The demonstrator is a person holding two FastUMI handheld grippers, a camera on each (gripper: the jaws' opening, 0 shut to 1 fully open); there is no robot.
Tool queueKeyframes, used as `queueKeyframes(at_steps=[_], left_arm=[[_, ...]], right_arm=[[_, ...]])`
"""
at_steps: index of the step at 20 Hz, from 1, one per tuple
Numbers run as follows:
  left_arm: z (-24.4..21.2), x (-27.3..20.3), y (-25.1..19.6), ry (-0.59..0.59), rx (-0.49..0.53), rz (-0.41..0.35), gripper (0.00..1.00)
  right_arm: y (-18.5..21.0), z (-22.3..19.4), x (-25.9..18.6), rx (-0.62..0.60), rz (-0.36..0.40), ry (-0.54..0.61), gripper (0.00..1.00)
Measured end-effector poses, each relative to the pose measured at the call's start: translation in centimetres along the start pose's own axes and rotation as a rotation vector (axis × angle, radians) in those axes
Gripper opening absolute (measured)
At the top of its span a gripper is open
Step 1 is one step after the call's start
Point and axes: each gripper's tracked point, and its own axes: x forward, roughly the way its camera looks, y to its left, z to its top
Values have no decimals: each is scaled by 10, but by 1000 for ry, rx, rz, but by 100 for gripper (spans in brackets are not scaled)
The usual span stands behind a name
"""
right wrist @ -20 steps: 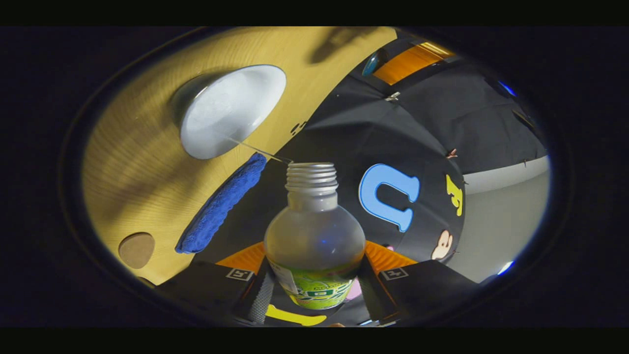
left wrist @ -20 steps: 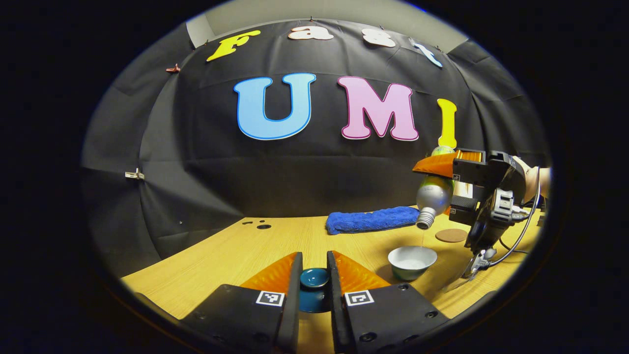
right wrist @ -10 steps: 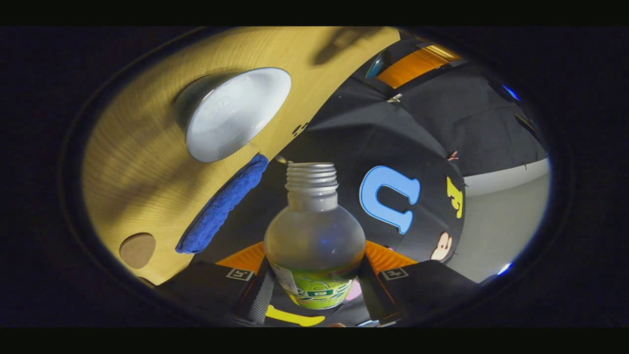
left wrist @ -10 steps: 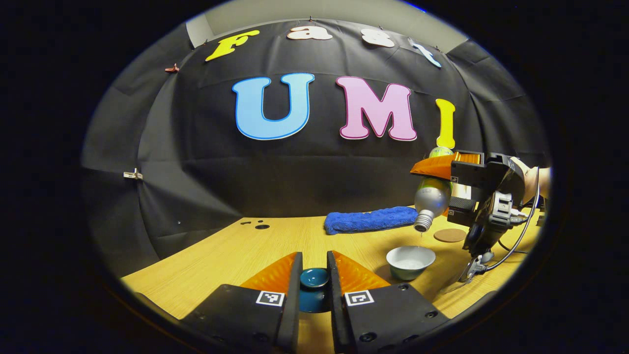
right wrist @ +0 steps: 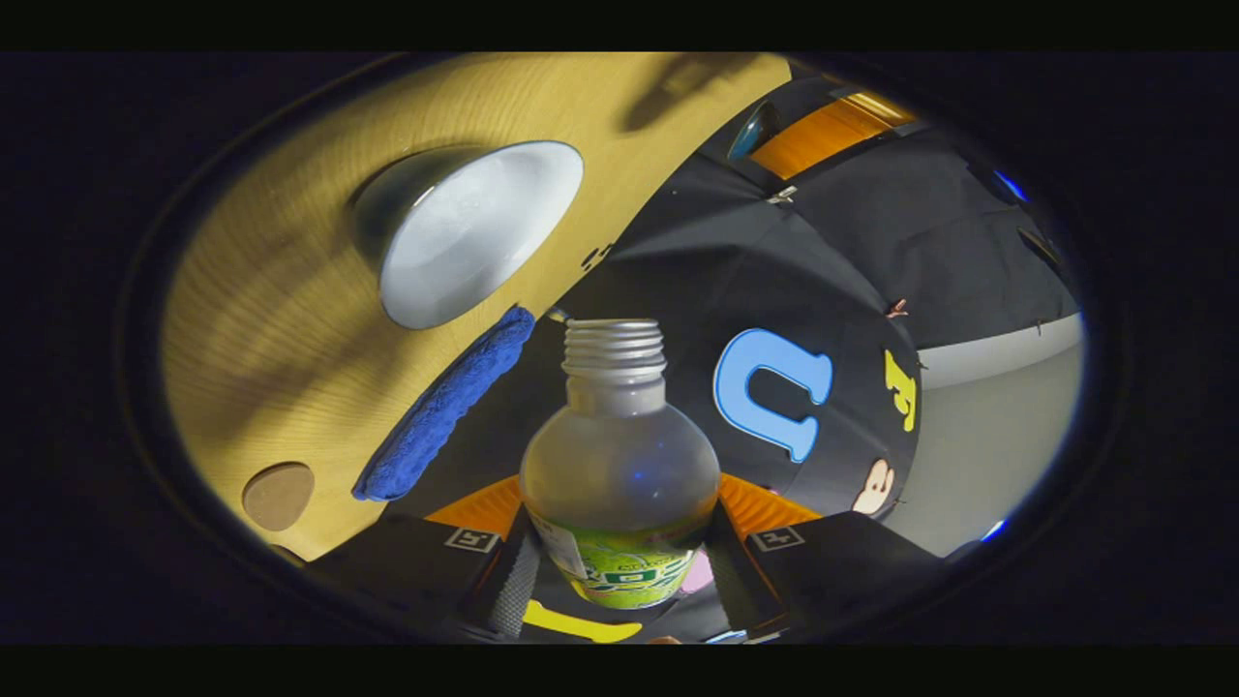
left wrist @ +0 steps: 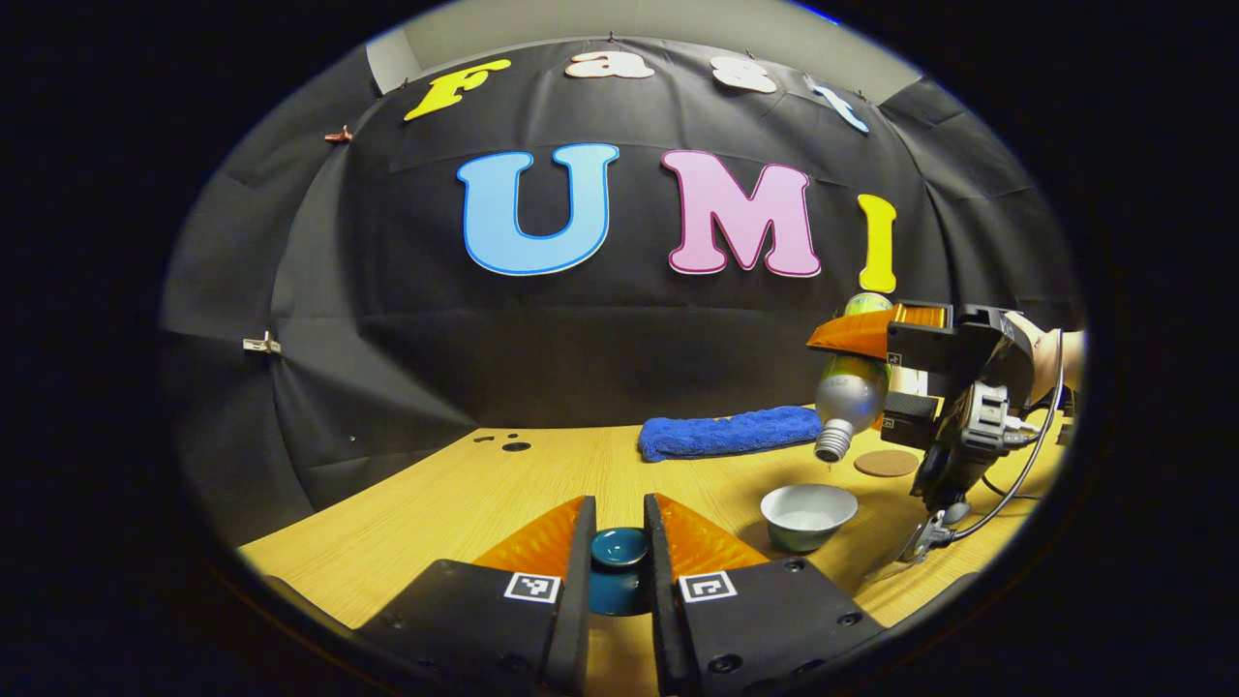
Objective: Open the teacup lid with one hand, grasp the water bottle and pour water into the teacup with the other hand; after pouring, place the water bottle on the coaster and then close the teacup lid.
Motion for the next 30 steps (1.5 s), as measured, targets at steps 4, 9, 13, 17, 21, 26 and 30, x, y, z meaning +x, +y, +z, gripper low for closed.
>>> queueKeyframes(at_steps=[4,9,13,17,21,26,30], left_arm=[[0,0,0,1,0,-2,30],[0,0,0,1,0,-2,30],[0,0,0,1,0,2,30],[0,0,1,1,0,13,30],[1,-1,0,2,-2,20,30],[1,-2,1,3,-2,25,30],[-2,-1,2,16,12,30,30]], right_arm=[[3,1,-2,21,11,3,78],[3,6,-7,46,7,-3,78],[11,5,-13,102,16,8,78],[11,-8,-23,241,-1,58,78],[25,-29,-42,528,42,156,75],[47,-59,-67,903,113,276,82],[58,-76,-84,1185,155,346,79]])
